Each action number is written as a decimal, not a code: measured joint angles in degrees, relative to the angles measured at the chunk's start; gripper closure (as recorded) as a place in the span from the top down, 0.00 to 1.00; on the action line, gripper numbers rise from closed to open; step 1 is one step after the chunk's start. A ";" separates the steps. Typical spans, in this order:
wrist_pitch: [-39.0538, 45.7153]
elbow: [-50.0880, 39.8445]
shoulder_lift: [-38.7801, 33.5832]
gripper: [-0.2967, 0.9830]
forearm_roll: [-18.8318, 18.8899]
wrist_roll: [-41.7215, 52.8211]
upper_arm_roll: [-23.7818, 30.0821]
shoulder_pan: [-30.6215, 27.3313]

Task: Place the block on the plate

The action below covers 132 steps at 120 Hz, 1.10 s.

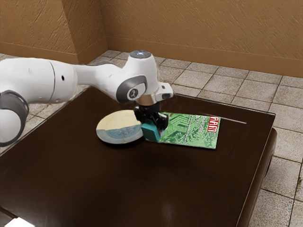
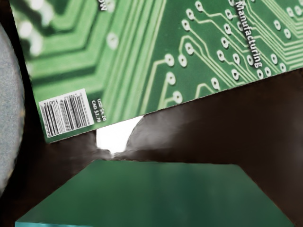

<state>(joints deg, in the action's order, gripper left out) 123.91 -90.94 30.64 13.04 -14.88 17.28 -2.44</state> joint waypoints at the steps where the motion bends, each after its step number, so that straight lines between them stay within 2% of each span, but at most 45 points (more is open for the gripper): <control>1: -0.36 1.23 0.34 0.54 0.01 0.20 -0.59 -0.14; 13: -5.13 17.28 8.92 0.54 -0.18 3.22 -5.43 -3.49; 22: -8.19 23.57 14.49 0.54 -0.40 5.64 -6.28 -7.59; 34: -10.72 25.06 16.21 0.54 -1.10 8.51 -6.61 -11.52; 61: -13.09 25.95 19.77 0.54 -1.20 13.48 -4.13 -11.80; 86: -13.90 26.39 20.18 0.66 -1.36 16.84 -3.54 -11.40; 96: -14.30 26.18 16.33 0.70 -1.40 17.79 -3.63 -10.34; 108: -16.55 24.95 8.47 0.72 -1.87 18.73 -3.11 -7.39; 118: -21.81 19.92 -4.19 0.74 -3.20 18.93 -2.68 -4.97; 126: -25.41 8.90 -17.89 0.75 -4.25 18.80 -3.12 -4.32; 132: -27.45 2.44 -25.06 0.75 -5.71 18.67 -5.91 -2.53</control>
<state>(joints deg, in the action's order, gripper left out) 96.46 -88.50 5.58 7.34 3.79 11.37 -4.96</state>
